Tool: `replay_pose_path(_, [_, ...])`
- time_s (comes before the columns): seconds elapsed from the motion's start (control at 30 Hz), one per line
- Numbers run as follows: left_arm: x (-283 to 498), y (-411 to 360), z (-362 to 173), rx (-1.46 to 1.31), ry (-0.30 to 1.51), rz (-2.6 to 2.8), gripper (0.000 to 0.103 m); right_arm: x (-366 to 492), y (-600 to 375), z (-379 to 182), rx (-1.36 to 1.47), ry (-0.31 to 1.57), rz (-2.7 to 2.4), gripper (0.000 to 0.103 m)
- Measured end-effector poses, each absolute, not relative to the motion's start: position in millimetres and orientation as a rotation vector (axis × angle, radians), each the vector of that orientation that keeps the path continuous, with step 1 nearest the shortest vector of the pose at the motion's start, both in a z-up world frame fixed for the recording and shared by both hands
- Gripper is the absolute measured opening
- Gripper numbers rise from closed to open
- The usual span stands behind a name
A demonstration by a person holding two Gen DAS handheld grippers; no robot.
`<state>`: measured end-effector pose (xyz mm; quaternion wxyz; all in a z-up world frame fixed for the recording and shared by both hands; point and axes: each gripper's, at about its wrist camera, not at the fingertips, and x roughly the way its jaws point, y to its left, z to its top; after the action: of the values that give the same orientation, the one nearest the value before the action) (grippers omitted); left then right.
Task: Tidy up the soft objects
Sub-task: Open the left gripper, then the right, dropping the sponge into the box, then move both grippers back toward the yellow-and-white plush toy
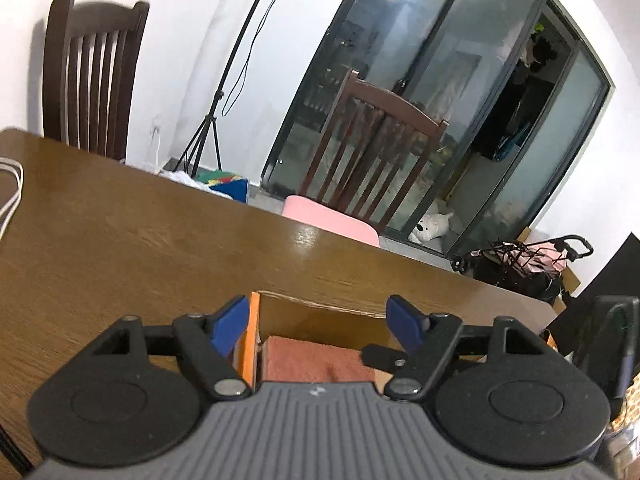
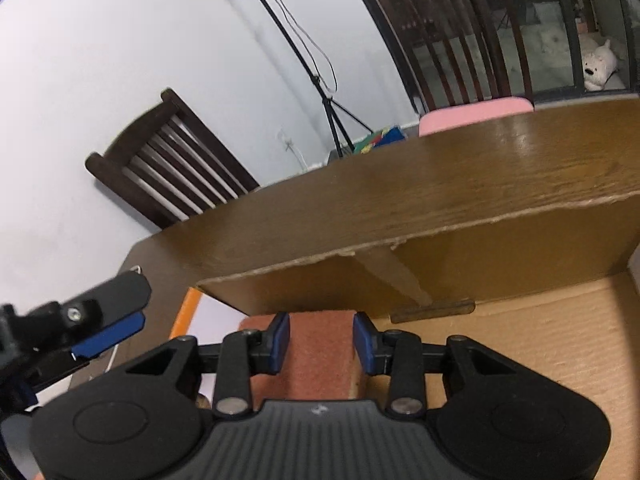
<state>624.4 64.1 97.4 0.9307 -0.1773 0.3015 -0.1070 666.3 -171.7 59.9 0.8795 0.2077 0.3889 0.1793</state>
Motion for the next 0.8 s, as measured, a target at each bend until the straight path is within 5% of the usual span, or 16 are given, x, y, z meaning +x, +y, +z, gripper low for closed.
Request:
replay_pose_path(0.2, [586, 48, 130, -0.273, 0.52, -0.279, 0.084, 610, -205, 103, 0.391, 0.715, 0.361, 0.037])
replay_pose_path(0.37, [501, 39, 160, -0.219, 0.378, -0.335, 0.096, 537, -254, 144, 0.289, 0.631, 0.348, 0.06])
replay_pose_path(0.8, [304, 11, 206, -0.012, 0.203, -0.281, 0.103, 351, -322, 195, 0.116, 0.355, 0.293, 0.084])
